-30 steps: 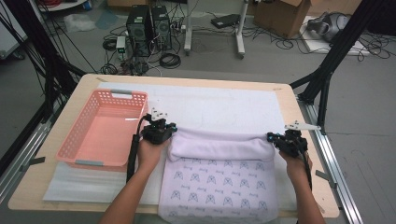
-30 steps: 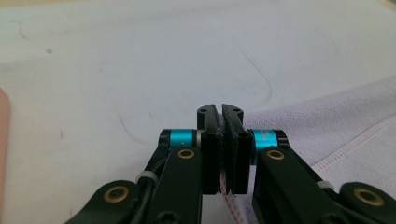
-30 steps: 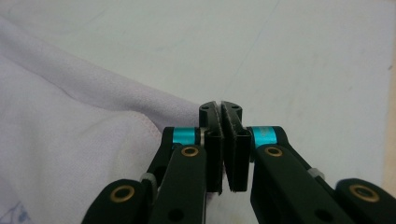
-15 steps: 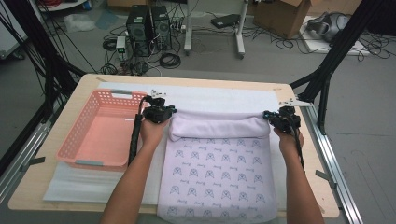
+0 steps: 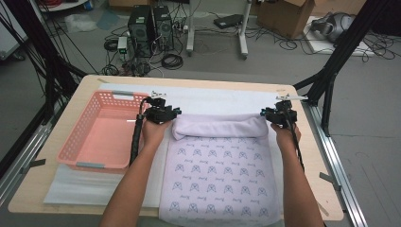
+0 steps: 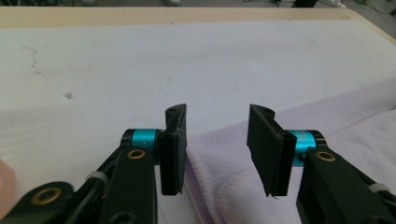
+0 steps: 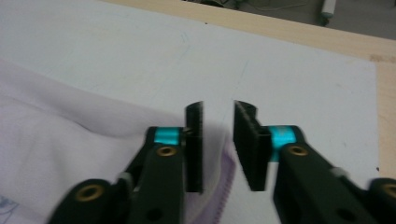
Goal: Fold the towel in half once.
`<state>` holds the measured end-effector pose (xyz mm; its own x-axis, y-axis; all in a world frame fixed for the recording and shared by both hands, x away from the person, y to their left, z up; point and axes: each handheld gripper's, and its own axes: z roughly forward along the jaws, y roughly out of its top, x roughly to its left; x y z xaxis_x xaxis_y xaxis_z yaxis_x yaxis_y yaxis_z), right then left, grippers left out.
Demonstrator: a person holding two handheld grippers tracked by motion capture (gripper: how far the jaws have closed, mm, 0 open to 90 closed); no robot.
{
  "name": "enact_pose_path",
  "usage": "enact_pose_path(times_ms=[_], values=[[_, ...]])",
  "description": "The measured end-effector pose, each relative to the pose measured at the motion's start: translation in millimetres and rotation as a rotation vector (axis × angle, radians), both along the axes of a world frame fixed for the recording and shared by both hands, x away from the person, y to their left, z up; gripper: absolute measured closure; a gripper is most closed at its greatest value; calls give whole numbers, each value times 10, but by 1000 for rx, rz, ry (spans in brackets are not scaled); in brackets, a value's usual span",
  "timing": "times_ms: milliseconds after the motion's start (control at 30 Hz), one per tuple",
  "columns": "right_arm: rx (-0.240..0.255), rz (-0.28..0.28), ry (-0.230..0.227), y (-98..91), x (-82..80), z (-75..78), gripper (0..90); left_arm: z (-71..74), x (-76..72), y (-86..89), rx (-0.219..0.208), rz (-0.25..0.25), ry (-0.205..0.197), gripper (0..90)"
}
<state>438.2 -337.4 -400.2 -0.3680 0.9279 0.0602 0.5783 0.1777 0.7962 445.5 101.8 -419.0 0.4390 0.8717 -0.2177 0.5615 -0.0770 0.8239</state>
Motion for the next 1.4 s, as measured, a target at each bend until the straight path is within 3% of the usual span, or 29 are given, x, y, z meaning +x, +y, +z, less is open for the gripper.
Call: enact_pose_path(times_ms=[100, 200, 267, 333, 400, 433, 533, 600, 667, 833, 933, 1033, 1233, 1267, 1400], values=[[33, -11, 0, -54, -37, 5, 641, 18, -37, -20, -7, -49, 19, 518], [55, 17, 4, -75, -78, 40, 624, 38, -73, -58, 3, -76, 26, 506], [65, 45, 32, -68, -95, 33, 611, 41, -95, -89, 21, -87, 41, 505], [40, 61, 58, -53, -115, -17, 592, 19, -115, -134, 48, -103, 71, 502], [36, 69, 90, -53, -134, -98, 601, -32, -175, -181, 63, -103, 63, 504], [31, 77, 104, -57, -144, -136, 626, -61, -207, -186, 64, -99, 57, 539], [34, 103, 113, -79, -205, -192, 837, -143, -283, -196, 91, -114, 72, 687], [48, 112, 104, -99, -257, -192, 858, -167, -346, -202, 113, -120, 64, 859], [54, 118, 107, -112, -305, -173, 858, -155, -407, -207, 118, -117, 42, 870], [14, 139, 46, -75, -489, -77, 856, -84, -578, -166, 84, -140, -11, 865], [-4, 152, 14, -90, -635, -82, 856, -34, -736, -163, 86, -164, -69, 860], [-5, 155, -42, -107, -835, -90, 857, -30, -886, -159, 104, -192, -97, 865], [3, 171, -98, -146, -1213, -128, 857, -40, -1150, -89, 84, -222, -131, 864], [6, 172, -96, -149, -1270, -140, 857, -45, -1190, -84, 98, -230, -132, 863], [33, 171, -106, -162, -1461, -230, 857, -112, -1330, -32, 87, -232, -132, 859]])
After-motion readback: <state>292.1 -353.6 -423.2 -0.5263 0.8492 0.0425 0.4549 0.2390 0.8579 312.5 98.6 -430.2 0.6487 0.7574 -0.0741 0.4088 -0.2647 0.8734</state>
